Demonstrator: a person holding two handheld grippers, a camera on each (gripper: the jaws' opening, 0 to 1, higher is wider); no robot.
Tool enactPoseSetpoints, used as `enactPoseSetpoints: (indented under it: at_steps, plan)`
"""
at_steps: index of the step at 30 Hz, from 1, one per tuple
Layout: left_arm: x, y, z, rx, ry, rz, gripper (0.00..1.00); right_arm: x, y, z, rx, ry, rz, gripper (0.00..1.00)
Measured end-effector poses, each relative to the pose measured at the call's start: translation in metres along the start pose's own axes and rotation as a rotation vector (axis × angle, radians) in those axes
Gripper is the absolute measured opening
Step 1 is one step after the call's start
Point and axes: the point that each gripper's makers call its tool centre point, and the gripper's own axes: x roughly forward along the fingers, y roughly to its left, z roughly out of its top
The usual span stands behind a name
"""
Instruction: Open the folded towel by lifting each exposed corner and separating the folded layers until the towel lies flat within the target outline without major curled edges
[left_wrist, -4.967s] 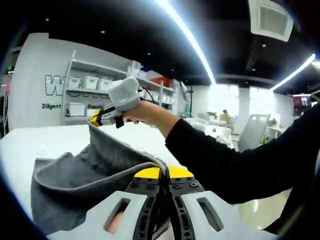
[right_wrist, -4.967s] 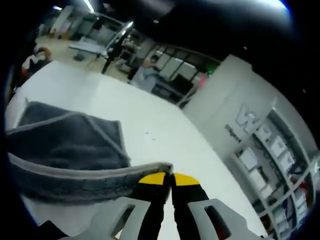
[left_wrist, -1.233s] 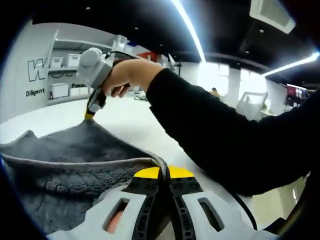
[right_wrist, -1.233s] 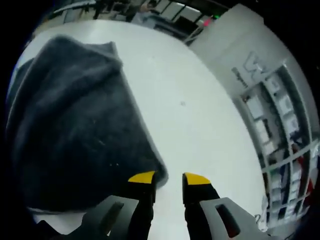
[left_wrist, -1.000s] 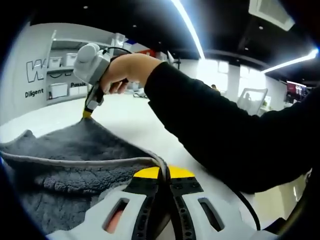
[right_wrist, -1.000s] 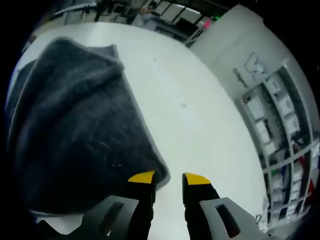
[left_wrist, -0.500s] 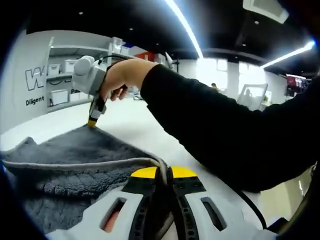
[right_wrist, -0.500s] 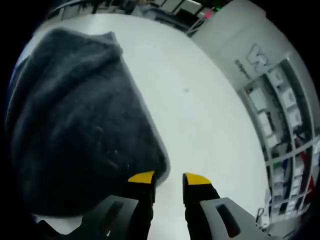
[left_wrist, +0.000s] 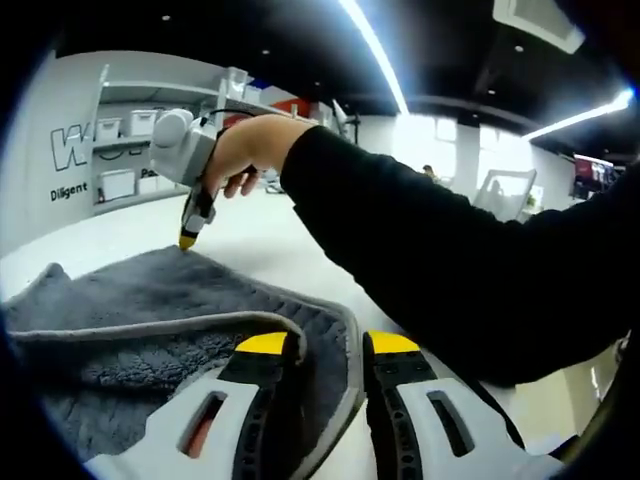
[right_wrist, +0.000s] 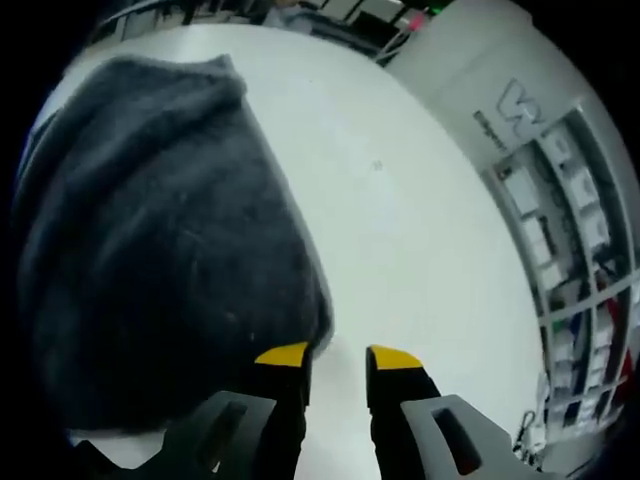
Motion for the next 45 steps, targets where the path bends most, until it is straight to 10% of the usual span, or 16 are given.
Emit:
enactPoseSetpoints:
  at_steps: [25, 33, 38, 45]
  plan:
    - [-0.017, 0.004, 0.014, -0.010, -0.050, -0.001, 0.46, -0.037, -0.007, 0.041, -0.061, -0.120, -0.058, 0.22]
    - [-0.025, 0.007, 0.018, -0.002, -0.064, -0.001, 0.64, -0.051, -0.012, 0.054, -0.066, -0.137, -0.113, 0.53]
    - [-0.030, 0.009, 0.021, 0.002, -0.076, 0.002, 0.70, -0.053, -0.015, 0.051, -0.080, -0.104, -0.144, 1.00]
    - [-0.039, 0.019, 0.027, 0.004, -0.098, 0.040, 0.82, -0.076, -0.031, 0.061, -0.045, -0.131, -0.236, 1.00]
